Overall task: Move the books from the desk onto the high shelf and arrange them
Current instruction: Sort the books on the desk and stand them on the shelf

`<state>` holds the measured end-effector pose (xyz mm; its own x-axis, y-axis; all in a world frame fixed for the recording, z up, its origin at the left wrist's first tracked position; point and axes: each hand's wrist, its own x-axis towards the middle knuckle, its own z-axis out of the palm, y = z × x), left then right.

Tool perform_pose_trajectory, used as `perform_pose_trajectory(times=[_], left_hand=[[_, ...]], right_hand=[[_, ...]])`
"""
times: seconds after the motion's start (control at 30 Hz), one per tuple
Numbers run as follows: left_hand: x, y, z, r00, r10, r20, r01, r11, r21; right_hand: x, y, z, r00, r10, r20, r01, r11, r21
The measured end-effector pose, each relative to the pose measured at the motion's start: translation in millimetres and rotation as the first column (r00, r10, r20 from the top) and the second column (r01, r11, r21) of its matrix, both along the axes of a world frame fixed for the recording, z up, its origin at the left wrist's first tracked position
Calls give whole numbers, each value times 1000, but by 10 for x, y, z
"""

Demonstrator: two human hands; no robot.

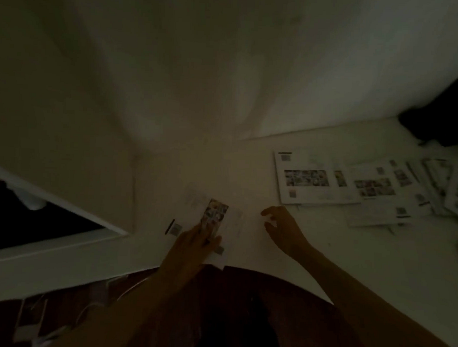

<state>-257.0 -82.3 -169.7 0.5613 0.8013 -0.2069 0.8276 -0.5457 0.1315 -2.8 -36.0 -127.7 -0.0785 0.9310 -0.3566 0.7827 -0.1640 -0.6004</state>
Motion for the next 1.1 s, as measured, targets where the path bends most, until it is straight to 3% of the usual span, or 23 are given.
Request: perform_pose_trajectory(times=[0.13,0.27,0.37,0.47,0.57,0.67,0.73,0.8,0.93,1.1], left_hand=[[127,-60,5,926,-186,329,122,971,205],[510,292,471,823,57,566,-173,973,154],[945,636,912,613,294,733,-445,896,13],[1298,964,1179,291,458,840,-542,803,-250],[1560,1213,1156,103,597,795,-535,707,-462],[1758,1275,936,-73,794,604,-456,512,-728],[1851,1257,782,-63,853,518,-499,422,-757],[1929,1218,667,-30,870,493,-546,399,-737],[2092,1146,564,-84,889,449,-562,330,-758],[2210,1107,557,-138,911,389,-517,269,-813]], right_hand=[[348,-154,30,994,-103,26,104,994,-16],[751,-184,135,981,-189,34,187,982,38],[1087,-71,221,957,-289,17,286,952,105],[1395,72,252,928,-371,-23,369,912,179],[1679,243,242,884,-463,-59,466,868,172],[1831,457,170,820,-573,-8,573,819,46],[1836,629,131,820,-570,43,570,821,16],[1774,803,130,829,-554,75,555,832,8],[1613,1023,113,809,-577,116,588,782,-208],[1495,1043,-18,785,-607,126,617,747,-249]])
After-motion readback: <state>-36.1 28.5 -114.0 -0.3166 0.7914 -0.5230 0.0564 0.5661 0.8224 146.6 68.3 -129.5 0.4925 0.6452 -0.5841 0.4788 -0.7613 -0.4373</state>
